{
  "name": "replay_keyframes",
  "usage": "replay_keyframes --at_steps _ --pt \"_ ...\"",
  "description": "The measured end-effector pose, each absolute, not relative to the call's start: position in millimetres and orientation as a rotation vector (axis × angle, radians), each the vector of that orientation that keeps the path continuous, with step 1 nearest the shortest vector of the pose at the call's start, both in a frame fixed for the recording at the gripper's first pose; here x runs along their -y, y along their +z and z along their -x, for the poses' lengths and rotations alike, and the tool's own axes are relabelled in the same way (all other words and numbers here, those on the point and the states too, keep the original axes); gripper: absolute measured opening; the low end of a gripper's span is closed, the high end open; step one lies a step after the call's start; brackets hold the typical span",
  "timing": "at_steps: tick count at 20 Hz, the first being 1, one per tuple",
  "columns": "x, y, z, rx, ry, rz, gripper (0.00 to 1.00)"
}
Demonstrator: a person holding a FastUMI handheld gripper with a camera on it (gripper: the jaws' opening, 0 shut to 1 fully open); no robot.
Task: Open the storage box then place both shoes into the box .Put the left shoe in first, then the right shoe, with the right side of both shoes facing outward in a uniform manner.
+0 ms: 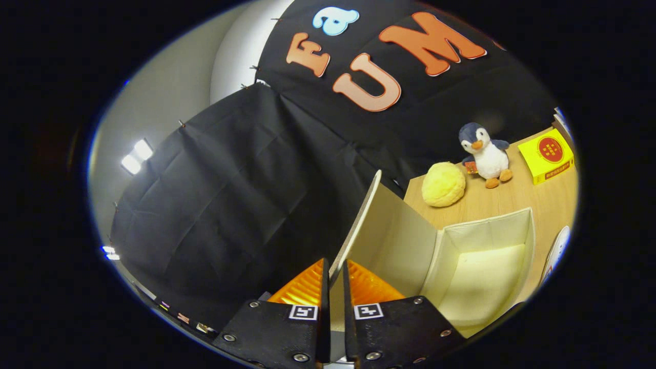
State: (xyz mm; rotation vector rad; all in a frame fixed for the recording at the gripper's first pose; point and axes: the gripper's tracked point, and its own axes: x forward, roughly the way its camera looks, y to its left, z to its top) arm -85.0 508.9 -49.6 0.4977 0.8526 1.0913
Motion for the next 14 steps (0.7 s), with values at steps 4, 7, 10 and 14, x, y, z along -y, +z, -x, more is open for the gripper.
replay_keyframes --at_steps 4,7,10,14 --pt "-512 -63 85 -0.846 1.058 -0.377 0.68" --pt "-499 -68 70 -0.812 0.997 -0.352 0.97" --pt "-474 -74 52 -0.776 0.926 -0.322 0.98" --pt "-423 -87 25 -0.759 0.816 -0.297 0.98"
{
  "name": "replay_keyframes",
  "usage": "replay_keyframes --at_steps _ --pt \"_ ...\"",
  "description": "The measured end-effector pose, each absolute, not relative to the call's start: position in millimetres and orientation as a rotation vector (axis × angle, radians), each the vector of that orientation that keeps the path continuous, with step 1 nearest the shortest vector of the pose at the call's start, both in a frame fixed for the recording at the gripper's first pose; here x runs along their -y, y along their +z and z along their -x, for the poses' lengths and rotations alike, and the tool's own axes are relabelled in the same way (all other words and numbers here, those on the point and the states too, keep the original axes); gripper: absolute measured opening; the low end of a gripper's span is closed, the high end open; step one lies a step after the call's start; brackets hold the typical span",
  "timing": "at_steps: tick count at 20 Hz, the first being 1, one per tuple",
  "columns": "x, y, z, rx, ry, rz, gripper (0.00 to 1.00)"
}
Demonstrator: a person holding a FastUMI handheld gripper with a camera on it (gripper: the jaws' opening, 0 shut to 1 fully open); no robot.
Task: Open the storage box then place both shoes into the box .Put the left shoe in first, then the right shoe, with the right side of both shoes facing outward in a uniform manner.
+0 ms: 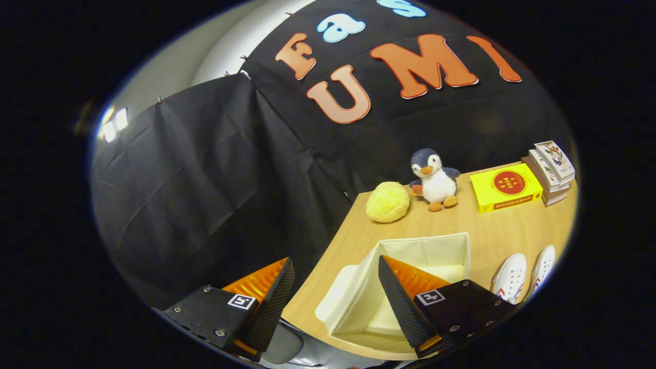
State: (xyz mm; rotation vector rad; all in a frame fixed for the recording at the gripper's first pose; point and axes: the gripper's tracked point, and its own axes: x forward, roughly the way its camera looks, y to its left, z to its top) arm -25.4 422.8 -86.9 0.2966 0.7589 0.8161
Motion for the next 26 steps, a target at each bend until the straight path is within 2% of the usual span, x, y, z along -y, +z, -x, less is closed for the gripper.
replay_keyframes --at_steps 9,13,18,26 --pt "-267 -143 -25 -0.781 0.529 -0.131 0.98" --pt "-206 -180 -37 -0.848 0.407 -0.121 0.97" --pt "-159 -231 -41 -0.952 0.351 -0.046 0.85" --pt "-133 -313 -24 -1.111 0.349 0.060 0.76"
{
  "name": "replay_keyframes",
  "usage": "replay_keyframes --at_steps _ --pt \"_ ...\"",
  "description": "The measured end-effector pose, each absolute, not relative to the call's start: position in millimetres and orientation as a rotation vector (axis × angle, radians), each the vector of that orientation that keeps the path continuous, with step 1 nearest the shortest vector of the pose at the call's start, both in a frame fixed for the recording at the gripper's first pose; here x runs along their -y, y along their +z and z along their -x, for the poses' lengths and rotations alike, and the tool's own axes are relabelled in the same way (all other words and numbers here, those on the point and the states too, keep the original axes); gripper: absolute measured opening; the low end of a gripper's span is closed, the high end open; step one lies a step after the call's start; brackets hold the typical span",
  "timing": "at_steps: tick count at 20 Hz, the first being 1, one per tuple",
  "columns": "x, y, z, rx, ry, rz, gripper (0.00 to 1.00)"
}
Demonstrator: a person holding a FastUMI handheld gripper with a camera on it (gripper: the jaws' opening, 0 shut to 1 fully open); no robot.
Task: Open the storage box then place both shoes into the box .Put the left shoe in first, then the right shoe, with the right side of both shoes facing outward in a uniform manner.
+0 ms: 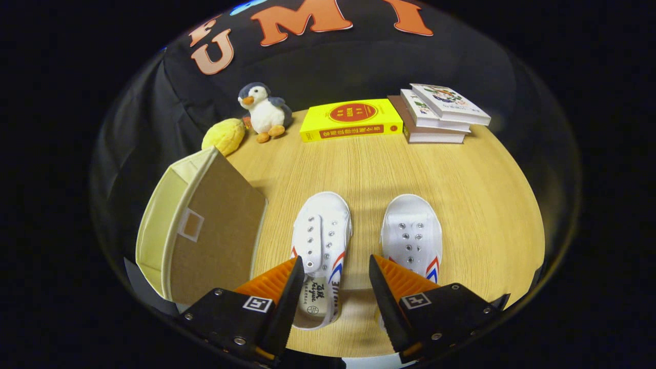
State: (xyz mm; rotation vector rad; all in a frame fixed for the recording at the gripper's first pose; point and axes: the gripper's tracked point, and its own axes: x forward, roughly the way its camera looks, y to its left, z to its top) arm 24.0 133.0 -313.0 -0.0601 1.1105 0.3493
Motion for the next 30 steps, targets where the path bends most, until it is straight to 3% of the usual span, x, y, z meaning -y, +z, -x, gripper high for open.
replay_keyframes --at_steps 3,9,12,16,21,23,30 --pt "-127 -339 -16 -1.165 0.348 0.089 0.70" --pt "-140 -371 -7 -1.249 0.375 0.084 0.48" --pt "-146 -373 -5 -1.279 0.396 0.064 0.31" --pt "-149 -375 -3 -1.355 0.402 -0.006 0.24" --pt "-147 -374 -5 -1.286 0.443 -0.035 0.14" --pt "-146 -373 -6 -1.288 0.411 -0.180 0.02" --pt "-159 -348 -15 -1.223 0.404 -0.524 0.00"
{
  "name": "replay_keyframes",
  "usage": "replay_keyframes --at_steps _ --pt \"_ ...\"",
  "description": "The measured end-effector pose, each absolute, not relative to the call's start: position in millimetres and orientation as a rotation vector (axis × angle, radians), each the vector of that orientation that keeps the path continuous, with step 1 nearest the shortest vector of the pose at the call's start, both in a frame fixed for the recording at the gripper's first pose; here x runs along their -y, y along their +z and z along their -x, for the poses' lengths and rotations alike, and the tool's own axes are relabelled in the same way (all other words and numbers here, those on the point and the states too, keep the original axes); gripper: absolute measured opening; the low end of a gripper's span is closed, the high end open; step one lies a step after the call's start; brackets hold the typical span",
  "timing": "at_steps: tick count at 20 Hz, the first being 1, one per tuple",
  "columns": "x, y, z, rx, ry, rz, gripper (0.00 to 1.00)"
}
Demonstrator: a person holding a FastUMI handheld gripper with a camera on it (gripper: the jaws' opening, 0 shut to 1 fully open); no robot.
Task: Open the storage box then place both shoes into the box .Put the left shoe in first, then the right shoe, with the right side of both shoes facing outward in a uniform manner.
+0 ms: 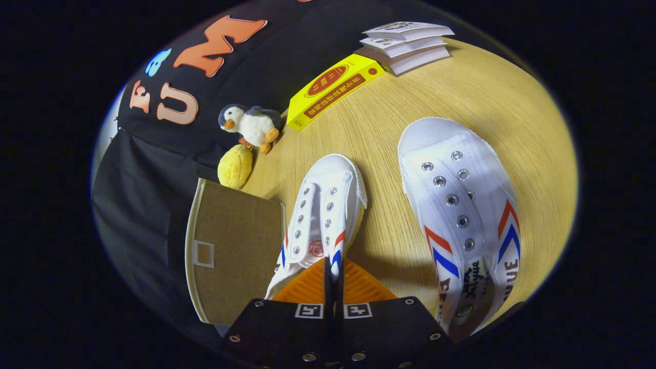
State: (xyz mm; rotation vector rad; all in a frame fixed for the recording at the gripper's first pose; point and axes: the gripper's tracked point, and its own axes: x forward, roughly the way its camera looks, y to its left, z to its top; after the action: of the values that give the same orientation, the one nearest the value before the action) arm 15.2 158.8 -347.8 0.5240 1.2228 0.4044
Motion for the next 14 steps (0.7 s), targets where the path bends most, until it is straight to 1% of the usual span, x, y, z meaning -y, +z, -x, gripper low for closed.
replay_keyframes --at_steps 8,14 --pt "-183 -251 -46 -1.038 0.368 -0.540 0.00" --pt "-240 -186 -34 -0.955 0.393 -0.510 0.00"
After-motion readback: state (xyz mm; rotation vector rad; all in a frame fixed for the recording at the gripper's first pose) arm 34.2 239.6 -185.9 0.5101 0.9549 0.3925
